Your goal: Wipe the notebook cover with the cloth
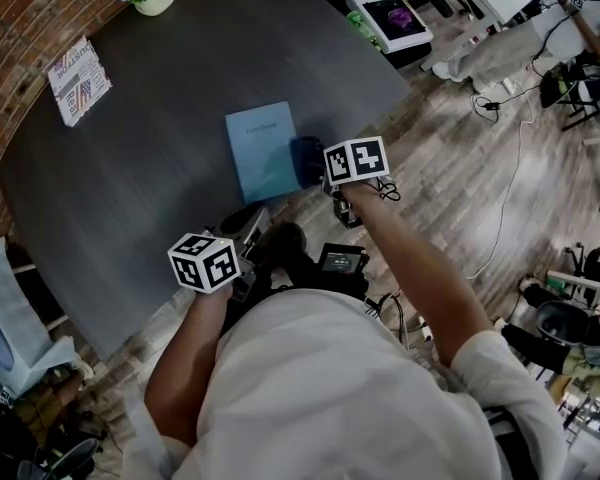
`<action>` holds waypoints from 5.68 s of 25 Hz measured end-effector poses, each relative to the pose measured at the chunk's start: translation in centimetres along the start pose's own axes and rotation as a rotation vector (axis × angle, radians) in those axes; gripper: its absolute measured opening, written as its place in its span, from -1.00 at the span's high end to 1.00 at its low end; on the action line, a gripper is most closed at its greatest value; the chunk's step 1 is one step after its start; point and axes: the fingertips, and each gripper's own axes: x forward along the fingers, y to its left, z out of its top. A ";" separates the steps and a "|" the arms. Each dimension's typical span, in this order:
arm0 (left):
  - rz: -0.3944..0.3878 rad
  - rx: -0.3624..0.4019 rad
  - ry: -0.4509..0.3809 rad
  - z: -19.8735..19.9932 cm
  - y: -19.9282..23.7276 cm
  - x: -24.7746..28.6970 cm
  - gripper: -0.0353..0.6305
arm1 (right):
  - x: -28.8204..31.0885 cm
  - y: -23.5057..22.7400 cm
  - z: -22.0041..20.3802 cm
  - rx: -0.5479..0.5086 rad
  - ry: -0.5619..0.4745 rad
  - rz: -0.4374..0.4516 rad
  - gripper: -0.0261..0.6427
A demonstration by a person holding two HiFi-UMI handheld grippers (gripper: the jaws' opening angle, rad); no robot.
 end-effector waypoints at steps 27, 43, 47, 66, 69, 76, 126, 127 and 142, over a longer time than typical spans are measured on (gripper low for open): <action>0.153 -0.071 0.044 -2.6 4.0 -2.9 0.78 | 0.3 9.9 1.0 -0.189 -0.014 0.140 0.58; 0.168 -0.122 0.103 -4.2 6.2 -3.1 0.78 | 5.3 16.0 -2.6 -0.295 0.127 0.199 0.58; 0.159 -0.127 0.109 -4.3 6.4 -2.9 0.78 | 6.0 15.5 -2.6 -0.299 0.141 0.185 0.58; 0.136 -0.146 0.125 -4.0 7.1 -2.9 0.78 | 7.5 15.4 1.1 -0.323 0.139 0.147 0.58; 0.134 -0.152 0.124 -3.9 7.2 -2.8 0.78 | 7.8 15.3 1.8 -0.322 0.137 0.142 0.58; 0.140 -0.166 0.117 -3.4 7.9 -2.9 0.78 | 8.3 15.0 3.7 -0.313 0.128 0.136 0.57; 0.157 -0.206 -0.002 -0.4 8.1 -6.7 0.79 | 11.1 13.5 15.8 -0.349 -0.021 -0.005 0.57; 0.157 -0.204 -0.003 -0.4 8.1 -6.7 0.79 | 10.9 13.5 16.0 -0.353 -0.029 -0.010 0.57; 0.138 -0.174 -0.053 0.7 7.0 -7.1 0.79 | 5.6 15.1 16.1 -0.349 -0.131 0.027 0.57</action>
